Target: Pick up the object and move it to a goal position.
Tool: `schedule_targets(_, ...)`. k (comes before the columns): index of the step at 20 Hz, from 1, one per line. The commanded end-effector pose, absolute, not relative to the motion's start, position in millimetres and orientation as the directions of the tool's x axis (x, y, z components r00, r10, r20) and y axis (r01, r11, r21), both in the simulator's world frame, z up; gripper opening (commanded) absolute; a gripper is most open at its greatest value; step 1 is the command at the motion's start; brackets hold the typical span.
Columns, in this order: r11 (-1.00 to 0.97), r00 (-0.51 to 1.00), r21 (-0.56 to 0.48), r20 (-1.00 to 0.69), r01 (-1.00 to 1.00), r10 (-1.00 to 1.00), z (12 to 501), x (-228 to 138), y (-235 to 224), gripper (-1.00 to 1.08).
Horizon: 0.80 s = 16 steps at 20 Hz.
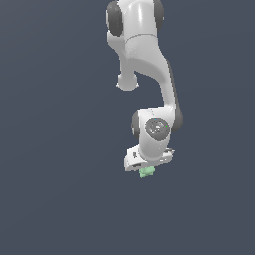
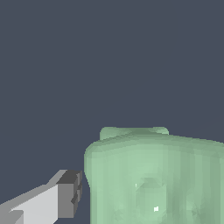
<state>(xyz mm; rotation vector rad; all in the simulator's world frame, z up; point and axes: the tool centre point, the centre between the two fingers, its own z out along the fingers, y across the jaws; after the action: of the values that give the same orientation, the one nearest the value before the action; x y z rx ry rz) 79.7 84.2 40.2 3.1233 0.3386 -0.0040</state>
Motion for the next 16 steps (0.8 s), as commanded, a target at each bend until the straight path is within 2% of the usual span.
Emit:
schedule_targets(1, -0.977, 0.977, 0.000, 0.000, 0.214, 0.214, 39.8, 81.2, 84.4, 1.00)
schedule_targets(2, -0.977, 0.977, 0.000, 0.000, 0.214, 0.214, 40.1, 81.4, 84.4, 1.00)
schedule_targets(3, -0.977, 0.977, 0.000, 0.000, 0.214, 0.214, 40.1, 81.4, 84.4, -1.00)
schedule_targets(16, -0.977, 0.977, 0.000, 0.000, 0.214, 0.214, 42.5, 81.1, 83.2, -1.00)
